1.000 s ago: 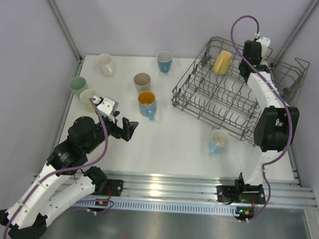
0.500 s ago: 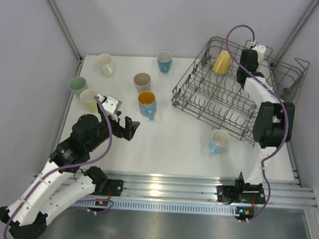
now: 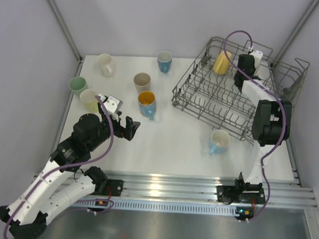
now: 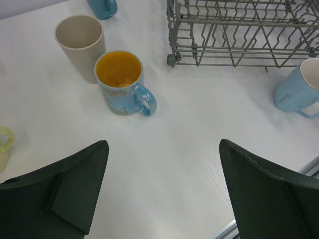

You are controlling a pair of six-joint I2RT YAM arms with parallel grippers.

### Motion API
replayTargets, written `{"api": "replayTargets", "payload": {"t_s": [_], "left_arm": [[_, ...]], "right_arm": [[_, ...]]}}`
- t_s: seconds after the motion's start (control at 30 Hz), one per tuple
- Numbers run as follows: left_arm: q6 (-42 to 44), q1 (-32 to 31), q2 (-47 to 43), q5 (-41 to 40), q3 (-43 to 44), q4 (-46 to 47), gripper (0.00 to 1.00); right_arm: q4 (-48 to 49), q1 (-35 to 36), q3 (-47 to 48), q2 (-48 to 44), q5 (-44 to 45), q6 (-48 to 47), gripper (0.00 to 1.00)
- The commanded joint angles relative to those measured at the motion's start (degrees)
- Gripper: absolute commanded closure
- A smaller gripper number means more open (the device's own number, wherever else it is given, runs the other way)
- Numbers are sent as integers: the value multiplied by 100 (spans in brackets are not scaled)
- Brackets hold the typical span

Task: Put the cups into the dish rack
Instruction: Place the cup upside down on the dish rack

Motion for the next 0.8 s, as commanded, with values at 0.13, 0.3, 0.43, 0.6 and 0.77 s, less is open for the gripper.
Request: {"api": "replayTargets", "payload": {"t_s": [0.13, 0.3, 0.43, 0.6, 0.77], "left_arm": [[26, -16, -36, 1, 15, 65, 2], [26, -16, -45, 1, 15, 74, 2], [26, -16, -71, 1, 15, 74, 2], [26, -16, -98, -8, 15, 74, 2], [26, -16, -115, 28, 41, 65, 2]], "right_arm": [[1071, -63, 17, -185, 90, 213, 86], [1071, -72, -141, -334, -42, 230, 67], [966, -63, -168, -413, -51, 291, 61], [729, -63, -186, -448, -51, 397, 60], [527, -72, -204, -527, -77, 494, 60]]}}
